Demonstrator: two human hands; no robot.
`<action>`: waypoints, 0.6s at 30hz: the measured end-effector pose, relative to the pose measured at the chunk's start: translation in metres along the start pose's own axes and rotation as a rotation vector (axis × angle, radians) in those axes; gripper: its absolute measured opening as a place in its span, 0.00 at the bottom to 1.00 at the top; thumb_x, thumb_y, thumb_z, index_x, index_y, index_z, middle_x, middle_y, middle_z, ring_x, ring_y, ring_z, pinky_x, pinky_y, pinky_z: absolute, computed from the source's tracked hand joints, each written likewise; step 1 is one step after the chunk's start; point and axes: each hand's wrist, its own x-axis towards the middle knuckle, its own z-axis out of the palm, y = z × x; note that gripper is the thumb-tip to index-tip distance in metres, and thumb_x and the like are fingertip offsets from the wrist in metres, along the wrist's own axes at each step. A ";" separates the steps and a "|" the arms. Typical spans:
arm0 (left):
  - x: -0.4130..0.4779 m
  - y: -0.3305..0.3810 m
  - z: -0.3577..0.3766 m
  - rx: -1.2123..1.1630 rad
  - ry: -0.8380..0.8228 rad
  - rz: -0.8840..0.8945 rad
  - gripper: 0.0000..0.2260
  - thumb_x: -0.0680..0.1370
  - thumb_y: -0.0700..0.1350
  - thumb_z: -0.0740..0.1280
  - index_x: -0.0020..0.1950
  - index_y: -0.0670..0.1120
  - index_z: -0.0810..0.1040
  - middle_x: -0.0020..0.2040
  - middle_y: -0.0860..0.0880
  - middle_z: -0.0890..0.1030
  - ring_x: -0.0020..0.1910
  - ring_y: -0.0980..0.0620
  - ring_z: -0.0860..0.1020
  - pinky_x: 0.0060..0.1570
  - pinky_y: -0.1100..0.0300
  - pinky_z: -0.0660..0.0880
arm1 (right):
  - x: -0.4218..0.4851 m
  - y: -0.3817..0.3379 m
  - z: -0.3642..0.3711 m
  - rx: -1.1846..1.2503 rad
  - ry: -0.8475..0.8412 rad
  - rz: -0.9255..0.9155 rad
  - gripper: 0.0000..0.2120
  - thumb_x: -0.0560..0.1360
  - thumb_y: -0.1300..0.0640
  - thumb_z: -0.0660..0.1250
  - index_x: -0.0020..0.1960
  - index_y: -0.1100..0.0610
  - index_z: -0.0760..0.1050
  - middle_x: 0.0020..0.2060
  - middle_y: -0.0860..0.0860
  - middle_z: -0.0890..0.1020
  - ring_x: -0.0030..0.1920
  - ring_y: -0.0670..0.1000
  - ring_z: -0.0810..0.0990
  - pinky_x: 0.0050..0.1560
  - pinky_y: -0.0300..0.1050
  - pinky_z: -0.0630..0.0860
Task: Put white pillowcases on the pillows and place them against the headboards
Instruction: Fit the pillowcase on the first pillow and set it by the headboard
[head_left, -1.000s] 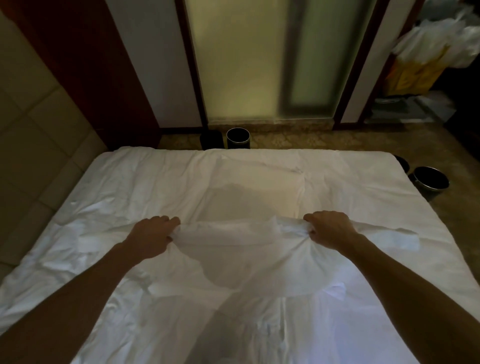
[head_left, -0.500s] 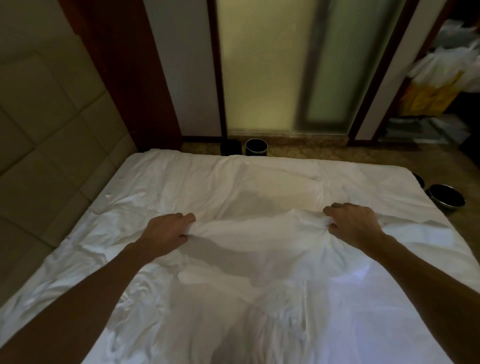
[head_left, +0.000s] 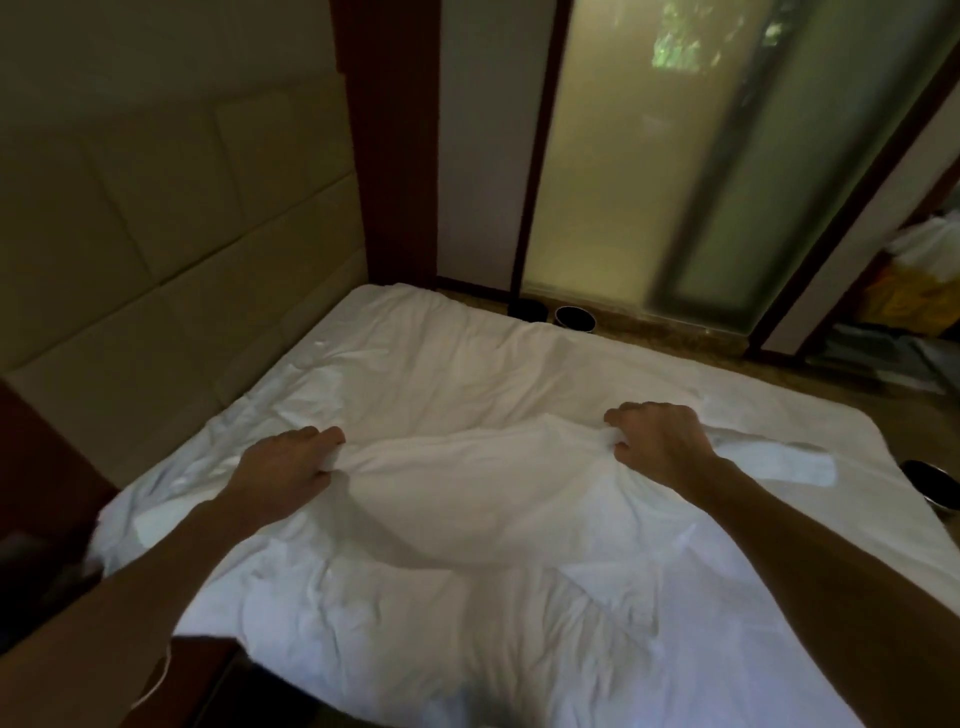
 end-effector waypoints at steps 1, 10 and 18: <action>-0.022 -0.011 0.001 -0.011 0.009 -0.026 0.20 0.70 0.53 0.69 0.60 0.54 0.72 0.43 0.50 0.79 0.42 0.45 0.81 0.35 0.57 0.73 | 0.006 -0.017 -0.005 0.006 -0.016 -0.032 0.13 0.74 0.50 0.65 0.58 0.48 0.78 0.47 0.44 0.83 0.44 0.49 0.81 0.45 0.47 0.81; -0.165 -0.049 0.009 -0.041 -0.039 -0.313 0.22 0.69 0.49 0.72 0.61 0.55 0.71 0.44 0.52 0.79 0.45 0.48 0.81 0.35 0.57 0.72 | 0.060 -0.132 -0.037 -0.072 -0.049 -0.254 0.14 0.75 0.50 0.63 0.60 0.45 0.76 0.51 0.44 0.82 0.48 0.50 0.81 0.44 0.44 0.77; -0.197 -0.045 0.006 -0.063 -0.053 -0.499 0.16 0.73 0.52 0.66 0.61 0.57 0.70 0.50 0.55 0.78 0.50 0.51 0.79 0.41 0.55 0.72 | 0.097 -0.168 -0.050 -0.090 0.021 -0.386 0.14 0.76 0.50 0.63 0.61 0.46 0.75 0.52 0.45 0.81 0.50 0.50 0.81 0.44 0.44 0.76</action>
